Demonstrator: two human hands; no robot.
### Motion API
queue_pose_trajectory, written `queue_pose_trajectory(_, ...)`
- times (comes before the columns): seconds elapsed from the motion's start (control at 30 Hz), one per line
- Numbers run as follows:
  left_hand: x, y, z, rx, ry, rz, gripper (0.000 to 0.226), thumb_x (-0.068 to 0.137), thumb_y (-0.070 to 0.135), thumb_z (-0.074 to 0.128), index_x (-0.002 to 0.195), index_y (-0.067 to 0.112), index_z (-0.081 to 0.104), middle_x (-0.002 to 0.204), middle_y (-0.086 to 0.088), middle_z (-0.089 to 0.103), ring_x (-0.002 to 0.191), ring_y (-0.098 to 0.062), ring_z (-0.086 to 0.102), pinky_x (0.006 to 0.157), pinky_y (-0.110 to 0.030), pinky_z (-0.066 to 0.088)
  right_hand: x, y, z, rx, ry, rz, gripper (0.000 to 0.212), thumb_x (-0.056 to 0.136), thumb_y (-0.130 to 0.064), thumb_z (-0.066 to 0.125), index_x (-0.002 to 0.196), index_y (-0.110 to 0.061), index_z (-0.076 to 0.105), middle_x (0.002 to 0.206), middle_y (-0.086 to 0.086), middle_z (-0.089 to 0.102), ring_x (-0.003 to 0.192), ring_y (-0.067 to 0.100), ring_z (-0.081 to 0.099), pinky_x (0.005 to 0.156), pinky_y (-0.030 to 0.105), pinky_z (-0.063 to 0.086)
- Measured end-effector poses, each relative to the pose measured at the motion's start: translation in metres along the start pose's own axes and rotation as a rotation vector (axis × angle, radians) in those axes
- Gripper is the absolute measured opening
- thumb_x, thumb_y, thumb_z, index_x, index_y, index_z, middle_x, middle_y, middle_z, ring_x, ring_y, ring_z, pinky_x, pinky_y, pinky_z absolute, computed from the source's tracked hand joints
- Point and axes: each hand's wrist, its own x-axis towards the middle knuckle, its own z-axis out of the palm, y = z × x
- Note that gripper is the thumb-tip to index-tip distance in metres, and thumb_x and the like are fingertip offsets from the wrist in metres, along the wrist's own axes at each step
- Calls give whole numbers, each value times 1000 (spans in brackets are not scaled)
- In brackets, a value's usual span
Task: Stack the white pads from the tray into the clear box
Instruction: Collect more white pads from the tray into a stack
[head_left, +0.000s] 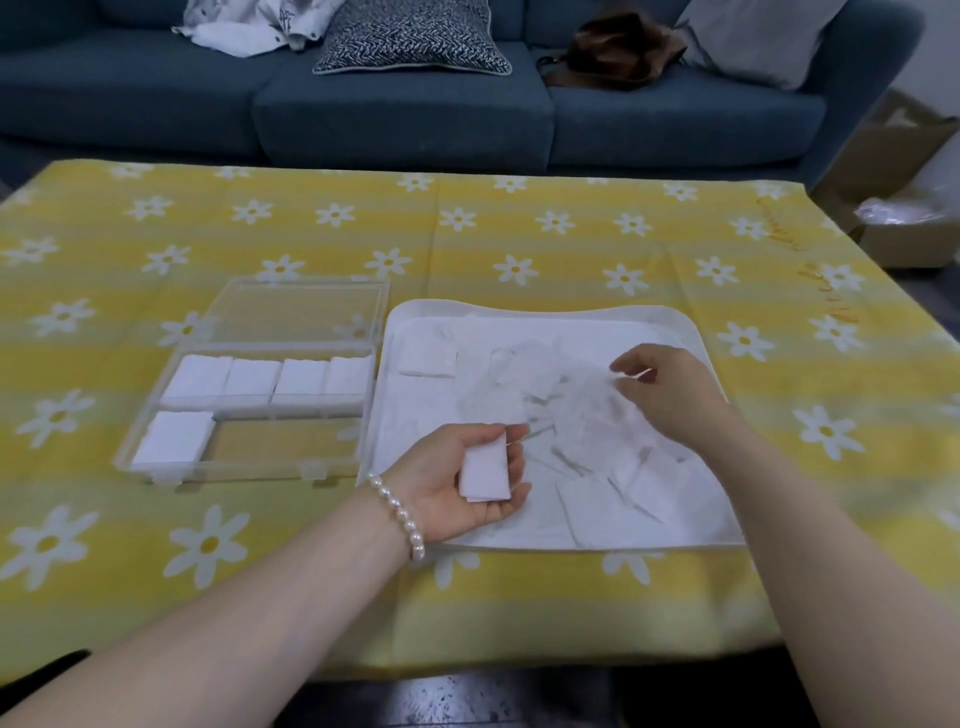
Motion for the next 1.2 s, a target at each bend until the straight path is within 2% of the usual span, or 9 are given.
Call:
queue_pose_trajectory(0.07, 0, -1, 0, 22, 5, -5, 18, 92, 13, 51, 90, 6, 67, 74, -7, 60, 67, -18, 57, 63, -32, 53, 7, -2, 8, 43, 64, 12, 36, 90, -18, 60, 125, -14, 55, 126, 8, 53, 104, 21, 55, 83, 26, 39)
queue_pose_trajectory(0.17, -1, -4, 0, 38, -8, -19, 18, 92, 14, 51, 89, 7, 67, 76, -8, 61, 68, -19, 58, 64, -33, 53, 15, -7, 20, -28, -129, -1, 72, 82, -25, 71, 143, -16, 34, 139, 10, 42, 126, 26, 43, 102, 34, 36)
queue_pose_trajectory(0.23, -1, -3, -1, 30, -11, -25, 17, 92, 14, 51, 88, 7, 67, 75, -7, 62, 67, -19, 59, 64, -32, 53, 18, -12, 22, -71, -244, -9, 83, 76, -23, 77, 144, -17, 31, 138, 11, 42, 127, 25, 42, 100, 33, 37)
queue_pose_trajectory(0.4, 1, 3, -4, 7, -9, -14, 18, 94, 14, 49, 90, 6, 65, 72, -7, 62, 60, -18, 59, 56, -28, 55, 17, -14, 12, 28, -184, 96, 54, 71, -9, 78, 120, -15, 57, 108, 5, 54, 94, 22, 53, 75, 27, 43)
queue_pose_trajectory(0.57, 0, 5, -3, -6, -14, 12, 19, 94, 15, 47, 91, 7, 64, 71, -6, 62, 59, -18, 60, 57, -28, 55, 14, -19, -15, 145, -45, 125, 29, 69, 1, 75, 94, -12, 66, 80, 5, 56, 73, 21, 52, 59, 27, 41)
queue_pose_trajectory(0.8, -2, 3, 1, -37, -20, 48, 19, 95, 15, 47, 89, 7, 64, 68, -6, 64, 61, -17, 60, 57, -26, 54, 2, -33, -25, 650, 315, 64, 21, 71, 5, 73, 76, -13, 64, 62, -2, 60, 56, 8, 55, 59, 27, 48)
queue_pose_trajectory(0.87, -2, 4, 2, -61, -27, 60, 19, 95, 15, 47, 89, 7, 63, 67, -6, 64, 61, -17, 59, 56, -26, 54, -2, -36, -22, 862, 245, 104, 26, 71, 10, 71, 74, -12, 59, 51, -8, 60, 47, 1, 55, 55, 19, 50)
queue_pose_trajectory(0.97, -3, 6, 2, -72, -30, 70, 18, 95, 18, 49, 89, 8, 63, 68, -7, 64, 62, -17, 59, 57, -26, 54, -10, -46, -9, 1125, 60, 163, 25, 70, 14, 68, 72, -9, 57, 52, -2, 61, 51, 11, 59, 59, 27, 50)
queue_pose_trajectory(1.2, -13, 7, 6, 33, -257, -69, 34, 84, 37, 53, 91, 7, 67, 85, -13, 69, 69, -27, 68, 67, -36, 56, -45, -86, 3, 995, -426, -127, 30, 69, 18, 65, 65, -12, 63, 59, 1, 65, 57, 11, 62, 58, 21, 52)
